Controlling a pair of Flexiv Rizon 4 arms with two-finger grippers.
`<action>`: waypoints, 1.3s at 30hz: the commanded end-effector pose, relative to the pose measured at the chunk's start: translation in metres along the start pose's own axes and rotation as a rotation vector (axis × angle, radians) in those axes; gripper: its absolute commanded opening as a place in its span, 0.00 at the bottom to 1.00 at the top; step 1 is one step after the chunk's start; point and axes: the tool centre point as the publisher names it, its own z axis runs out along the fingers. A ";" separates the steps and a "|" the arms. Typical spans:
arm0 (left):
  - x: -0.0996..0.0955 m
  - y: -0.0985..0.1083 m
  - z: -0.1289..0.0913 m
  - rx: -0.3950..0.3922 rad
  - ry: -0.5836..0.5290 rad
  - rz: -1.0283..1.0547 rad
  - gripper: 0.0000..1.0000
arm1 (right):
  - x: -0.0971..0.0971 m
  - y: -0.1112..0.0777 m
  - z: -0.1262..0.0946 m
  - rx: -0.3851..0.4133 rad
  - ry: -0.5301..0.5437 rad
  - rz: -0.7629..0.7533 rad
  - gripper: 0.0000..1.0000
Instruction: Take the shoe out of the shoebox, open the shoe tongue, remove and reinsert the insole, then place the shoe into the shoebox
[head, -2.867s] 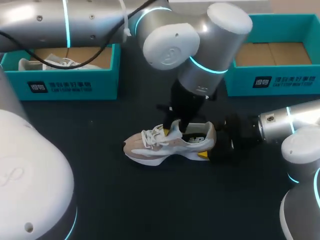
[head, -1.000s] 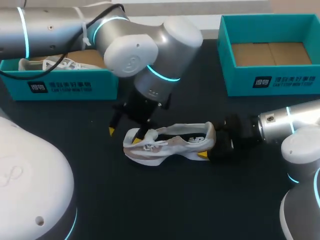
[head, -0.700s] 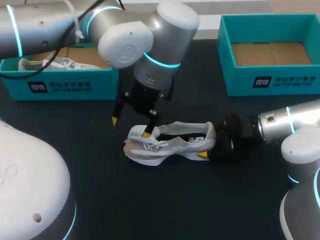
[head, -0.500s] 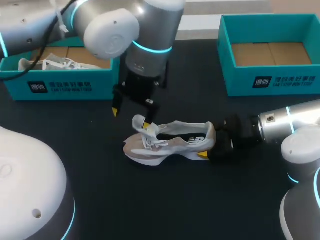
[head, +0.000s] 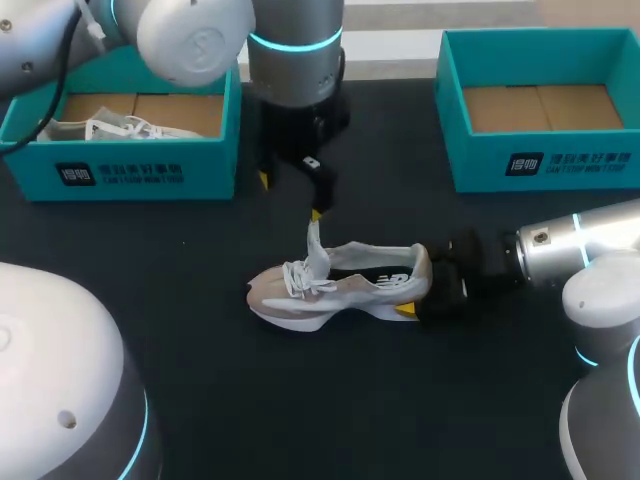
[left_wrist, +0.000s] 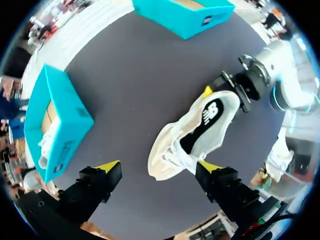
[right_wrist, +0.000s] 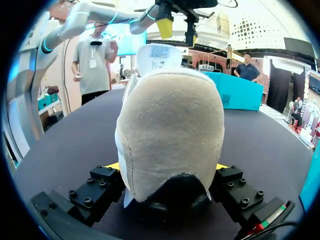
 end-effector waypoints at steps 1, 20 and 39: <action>0.012 -0.009 -0.011 0.043 0.038 0.252 0.47 | 0.000 -0.002 0.005 0.003 0.000 0.001 0.00; 0.081 -0.038 0.022 0.041 0.334 0.841 0.00 | 0.000 -0.002 0.005 0.003 0.000 0.001 0.00; 0.102 -0.040 0.071 -0.064 0.386 0.828 0.00 | 0.000 -0.002 0.005 0.003 0.000 0.001 0.00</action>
